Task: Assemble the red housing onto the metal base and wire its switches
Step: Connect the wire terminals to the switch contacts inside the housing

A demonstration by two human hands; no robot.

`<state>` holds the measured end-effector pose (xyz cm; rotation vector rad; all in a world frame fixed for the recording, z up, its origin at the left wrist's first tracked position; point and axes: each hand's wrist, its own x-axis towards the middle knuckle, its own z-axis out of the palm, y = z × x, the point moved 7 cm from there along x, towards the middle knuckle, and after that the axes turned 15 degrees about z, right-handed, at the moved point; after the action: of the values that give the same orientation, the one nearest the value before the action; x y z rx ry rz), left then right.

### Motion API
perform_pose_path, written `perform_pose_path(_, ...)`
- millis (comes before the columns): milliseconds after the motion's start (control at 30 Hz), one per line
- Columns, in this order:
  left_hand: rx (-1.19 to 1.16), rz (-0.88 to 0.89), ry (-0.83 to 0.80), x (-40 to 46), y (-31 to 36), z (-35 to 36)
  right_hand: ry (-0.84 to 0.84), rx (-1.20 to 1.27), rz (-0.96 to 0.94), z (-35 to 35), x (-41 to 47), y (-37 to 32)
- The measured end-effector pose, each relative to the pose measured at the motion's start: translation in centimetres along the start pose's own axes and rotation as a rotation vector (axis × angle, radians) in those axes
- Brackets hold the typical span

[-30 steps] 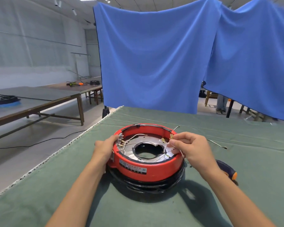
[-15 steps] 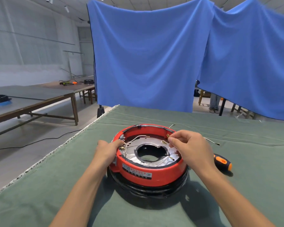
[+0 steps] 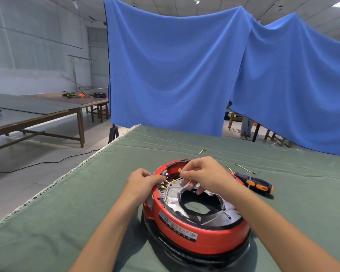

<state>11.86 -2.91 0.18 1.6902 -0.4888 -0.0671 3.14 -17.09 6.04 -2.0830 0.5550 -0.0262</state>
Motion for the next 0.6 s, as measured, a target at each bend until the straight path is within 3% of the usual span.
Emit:
perform_pose_path(233, -0.043, 0.103, -0.063, -0.5, 0.8, 1.6, -0.149, -0.141, 0.052, 1.4, 0.2, 0.5)
perform_pose_path(600, -0.049, 0.140, -0.027, -0.6, 0.9, 3.1, -0.250, -0.057, 0.110, 0.6, 0.9, 3.3)
